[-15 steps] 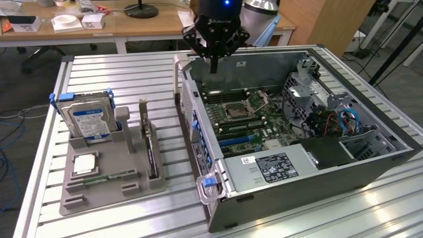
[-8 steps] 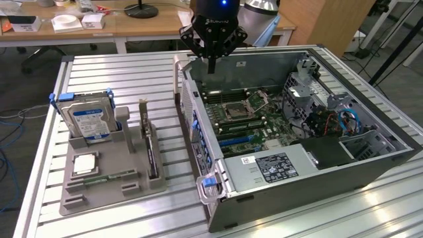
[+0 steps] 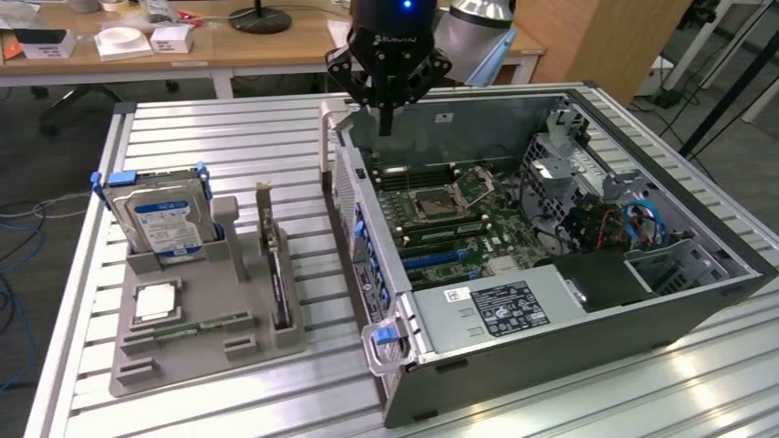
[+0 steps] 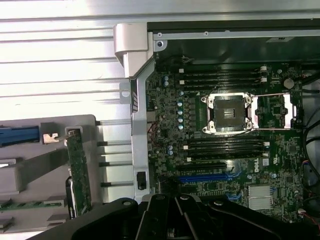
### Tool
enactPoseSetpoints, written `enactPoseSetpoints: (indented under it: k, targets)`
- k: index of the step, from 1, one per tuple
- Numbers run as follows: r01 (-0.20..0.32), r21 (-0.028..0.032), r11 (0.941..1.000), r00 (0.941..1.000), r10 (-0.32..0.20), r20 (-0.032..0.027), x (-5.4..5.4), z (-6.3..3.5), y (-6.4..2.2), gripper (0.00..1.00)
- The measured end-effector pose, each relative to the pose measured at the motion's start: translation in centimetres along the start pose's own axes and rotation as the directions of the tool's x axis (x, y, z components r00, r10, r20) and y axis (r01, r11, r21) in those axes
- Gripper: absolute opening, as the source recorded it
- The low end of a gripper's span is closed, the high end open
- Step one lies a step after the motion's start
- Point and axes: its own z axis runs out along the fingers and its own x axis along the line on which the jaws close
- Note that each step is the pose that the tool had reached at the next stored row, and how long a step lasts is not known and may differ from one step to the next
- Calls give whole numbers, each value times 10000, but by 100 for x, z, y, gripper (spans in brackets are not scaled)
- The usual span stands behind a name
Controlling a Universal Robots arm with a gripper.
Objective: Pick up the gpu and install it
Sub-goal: 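Reach for the gpu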
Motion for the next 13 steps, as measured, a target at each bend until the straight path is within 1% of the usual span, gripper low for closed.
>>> enactPoseSetpoints:
  k: [13]
  targets:
    - [0, 0, 10000, 10000, 0, 0, 73, -2, -5, 11]
